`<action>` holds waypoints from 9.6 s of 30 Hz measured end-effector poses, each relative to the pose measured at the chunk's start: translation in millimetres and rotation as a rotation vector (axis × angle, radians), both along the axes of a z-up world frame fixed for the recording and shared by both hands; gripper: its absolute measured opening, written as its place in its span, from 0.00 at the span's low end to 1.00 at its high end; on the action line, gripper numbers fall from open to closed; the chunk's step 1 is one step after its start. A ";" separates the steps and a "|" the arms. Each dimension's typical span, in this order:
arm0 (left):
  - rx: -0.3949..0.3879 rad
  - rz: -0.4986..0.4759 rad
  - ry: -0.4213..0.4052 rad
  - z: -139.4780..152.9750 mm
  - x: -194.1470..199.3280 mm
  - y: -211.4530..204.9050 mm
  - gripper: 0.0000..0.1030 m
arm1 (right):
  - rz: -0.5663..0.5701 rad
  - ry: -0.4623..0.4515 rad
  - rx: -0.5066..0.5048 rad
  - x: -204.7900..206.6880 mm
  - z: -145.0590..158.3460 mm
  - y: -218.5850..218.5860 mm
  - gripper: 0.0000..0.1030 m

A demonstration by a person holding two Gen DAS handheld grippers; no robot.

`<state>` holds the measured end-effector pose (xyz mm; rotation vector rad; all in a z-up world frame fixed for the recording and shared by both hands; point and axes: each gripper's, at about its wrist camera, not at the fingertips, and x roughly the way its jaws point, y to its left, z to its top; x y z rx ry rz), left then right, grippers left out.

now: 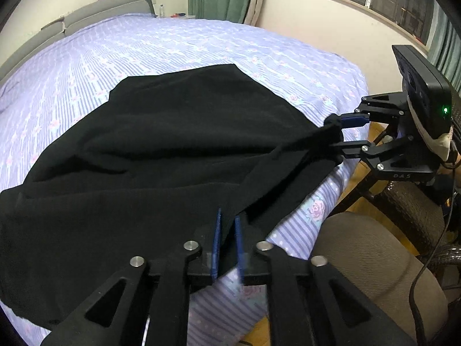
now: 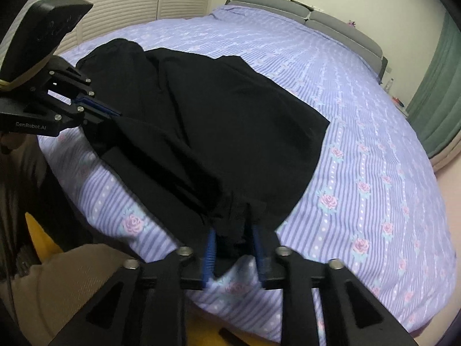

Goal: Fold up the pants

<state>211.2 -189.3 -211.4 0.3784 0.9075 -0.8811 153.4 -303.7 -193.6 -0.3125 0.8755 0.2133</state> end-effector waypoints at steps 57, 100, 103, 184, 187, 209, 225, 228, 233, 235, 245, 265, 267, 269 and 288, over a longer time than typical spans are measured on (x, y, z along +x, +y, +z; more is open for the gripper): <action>-0.133 0.881 -0.010 24.3 64.9 276.2 0.57 | 0.090 -0.078 0.202 108.9 88.2 118.7 0.58; -0.058 0.885 -0.061 67.5 69.3 254.6 0.41 | -0.076 -0.010 0.173 157.0 71.4 98.0 0.63; -0.059 0.870 -0.071 73.9 87.4 230.1 0.41 | -0.031 0.041 0.194 185.5 76.5 73.5 0.66; 0.195 -0.828 -0.135 63.7 178.7 -186.4 0.59 | -1.092 0.005 0.695 -10.6 -3.3 -55.1 0.74; 0.269 -0.925 -0.060 37.3 190.5 -219.5 0.55 | -1.102 0.008 0.697 -3.2 -5.1 -50.2 0.74; 0.482 -1.099 0.067 -25.1 174.9 -265.7 0.37 | -1.017 0.164 0.788 8.6 -39.4 -75.7 0.74; 0.424 -1.129 -0.005 -2.5 154.0 -243.2 0.05 | -0.874 0.183 0.865 15.5 -30.1 -45.6 0.07; 0.401 -1.119 -0.024 15.9 155.9 -236.9 0.05 | -0.865 0.143 0.848 11.0 -14.5 -41.1 0.07; 0.370 -1.095 -0.071 50.3 169.7 -214.9 0.05 | -0.814 0.079 0.837 17.8 19.7 -23.8 0.07; 0.359 -1.076 -0.088 67.9 187.6 -198.9 0.05 | -0.769 0.051 0.842 23.1 36.9 -9.5 0.07; 0.277 -0.911 -0.151 140.7 221.9 -72.1 0.05 | -0.521 0.005 0.853 58.0 93.2 90.5 0.07; 0.089 -0.472 -0.065 90.8 293.3 230.6 0.05 | -0.118 0.146 0.706 135.6 67.8 331.0 0.07; 0.080 -0.453 -0.052 79.4 298.1 244.1 0.05 | -0.103 0.162 0.688 141.9 59.9 343.6 0.06; 0.076 -0.438 -0.041 66.4 303.4 255.3 0.06 | -0.096 0.179 0.669 147.6 51.5 356.6 0.06; 0.068 -0.239 -0.037 31.7 306.8 338.1 0.10 | -0.055 0.273 0.569 157.9 23.2 409.8 0.49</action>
